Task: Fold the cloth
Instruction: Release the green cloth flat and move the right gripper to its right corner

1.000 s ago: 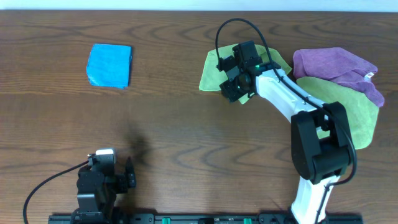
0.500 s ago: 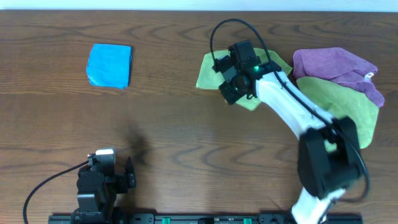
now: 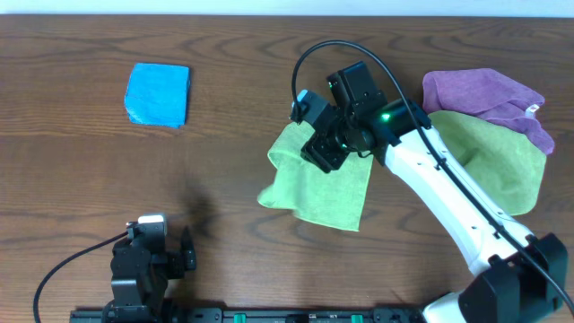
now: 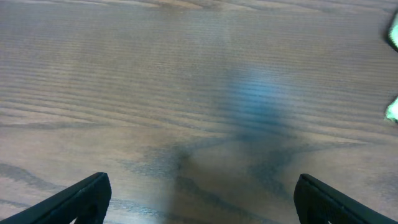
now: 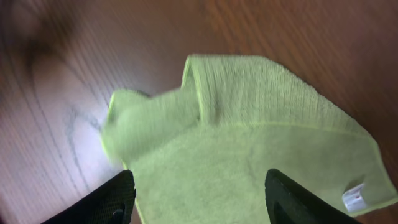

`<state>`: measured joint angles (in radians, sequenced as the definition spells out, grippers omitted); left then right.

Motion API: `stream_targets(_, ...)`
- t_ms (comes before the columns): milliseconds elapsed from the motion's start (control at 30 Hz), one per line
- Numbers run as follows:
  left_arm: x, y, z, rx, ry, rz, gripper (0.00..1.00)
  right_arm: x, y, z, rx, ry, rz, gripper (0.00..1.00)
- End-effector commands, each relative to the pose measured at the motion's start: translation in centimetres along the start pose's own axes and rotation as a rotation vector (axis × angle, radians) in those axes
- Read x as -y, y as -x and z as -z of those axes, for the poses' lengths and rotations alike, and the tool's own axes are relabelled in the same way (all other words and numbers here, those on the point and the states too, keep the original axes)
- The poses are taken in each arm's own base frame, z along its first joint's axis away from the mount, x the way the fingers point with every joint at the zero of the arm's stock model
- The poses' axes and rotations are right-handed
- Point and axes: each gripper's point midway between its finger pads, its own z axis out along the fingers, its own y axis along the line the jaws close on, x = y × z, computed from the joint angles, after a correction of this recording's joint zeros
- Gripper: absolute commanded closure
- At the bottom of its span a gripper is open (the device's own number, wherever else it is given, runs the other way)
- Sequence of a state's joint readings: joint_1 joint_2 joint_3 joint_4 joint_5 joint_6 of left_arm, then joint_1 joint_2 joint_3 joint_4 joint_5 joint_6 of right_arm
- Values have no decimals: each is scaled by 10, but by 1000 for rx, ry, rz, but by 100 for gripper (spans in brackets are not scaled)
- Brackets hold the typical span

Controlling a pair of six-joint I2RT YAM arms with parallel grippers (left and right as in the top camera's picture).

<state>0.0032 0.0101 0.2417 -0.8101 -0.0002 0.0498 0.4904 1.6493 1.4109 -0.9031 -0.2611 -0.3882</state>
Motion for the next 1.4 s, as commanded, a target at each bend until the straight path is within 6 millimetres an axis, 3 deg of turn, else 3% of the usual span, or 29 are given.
stream_targets(0, -1, -1, 0, 1, 6, -9, 5, -1, -6, -1, -29, 2, -70, 33)
stream_targets(200, -1, -1, 0, 1, 6, -9, 5, 3, -25, 1, -91, 1, -308, 38)
stream_targets(367, -1, -1, 0, 1, 6, -9, 5, -9, -36, 4, -117, 111, -376, 30)
stream_targets(800, -1, -1, 0, 1, 6, -9, 5, -12, -78, -3, -132, 125, -524, 1)
stream_targets(1067, -1, -1, 0, 1, 6, -9, 5, -18, -122, 8, -22, 71, -714, 1)
stream_targets(1367, -1, -1, 0, 1, 7, -9, 5, -38, -157, 7, 64, 60, -892, 1)
